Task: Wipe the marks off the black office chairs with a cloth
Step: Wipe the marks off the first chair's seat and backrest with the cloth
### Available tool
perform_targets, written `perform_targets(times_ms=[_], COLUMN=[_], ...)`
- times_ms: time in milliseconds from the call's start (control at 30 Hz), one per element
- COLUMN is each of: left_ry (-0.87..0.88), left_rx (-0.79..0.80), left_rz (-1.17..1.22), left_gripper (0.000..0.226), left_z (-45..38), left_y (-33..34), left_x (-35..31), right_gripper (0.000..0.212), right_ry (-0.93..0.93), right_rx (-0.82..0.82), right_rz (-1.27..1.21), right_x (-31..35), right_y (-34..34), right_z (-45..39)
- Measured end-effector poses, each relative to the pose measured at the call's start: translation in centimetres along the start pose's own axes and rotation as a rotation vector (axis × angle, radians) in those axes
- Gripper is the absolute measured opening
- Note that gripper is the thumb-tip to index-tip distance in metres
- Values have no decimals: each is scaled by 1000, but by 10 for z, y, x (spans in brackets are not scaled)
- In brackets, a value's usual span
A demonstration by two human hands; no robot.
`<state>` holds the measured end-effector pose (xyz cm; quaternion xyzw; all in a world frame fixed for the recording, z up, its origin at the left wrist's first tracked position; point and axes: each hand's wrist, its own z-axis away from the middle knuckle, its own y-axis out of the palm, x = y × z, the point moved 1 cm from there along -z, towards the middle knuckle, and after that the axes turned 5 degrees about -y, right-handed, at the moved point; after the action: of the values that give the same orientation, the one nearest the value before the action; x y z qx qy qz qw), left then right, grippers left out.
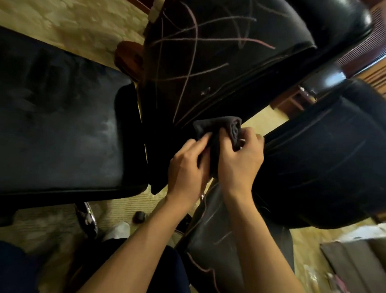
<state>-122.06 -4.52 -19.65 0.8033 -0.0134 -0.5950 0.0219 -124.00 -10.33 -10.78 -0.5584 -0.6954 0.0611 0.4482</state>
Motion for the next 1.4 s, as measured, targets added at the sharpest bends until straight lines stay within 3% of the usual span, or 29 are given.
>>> perform_targets(times_ms=[100,300,467,667,800,967,1233,1400], left_ry=[-7,-49,-68,-382,-380,-213,-343,-461], left_rx=[21,11,25,140,163,91,58,140], left_rz=[-53,-78,-238,-312,-292,-156,-147,-196], left_gripper=[43,41,46,52,44,44,44,40], left_z=[5,11,27,52,57,32,41,42], left_y=[8,5,2,-15,-21,-7,4,-6], left_x=[16,52,81,130,128,94,114,153], right_gripper=[8,10,10,16,15,19,6,17], right_ry=[119,164,275,468,359,116,333,457], right_rx=[17,151,68,348,345,127,254,316], right_rz=[-74,-337,-232,-24,-3,-15,-78,-79], right_x=[-22,-51,-66,-97,-88,-70,-86,-109], right_y=[14,40,69,101,94,68,92,122], right_z=[4,26,60,88,90,55,62,83])
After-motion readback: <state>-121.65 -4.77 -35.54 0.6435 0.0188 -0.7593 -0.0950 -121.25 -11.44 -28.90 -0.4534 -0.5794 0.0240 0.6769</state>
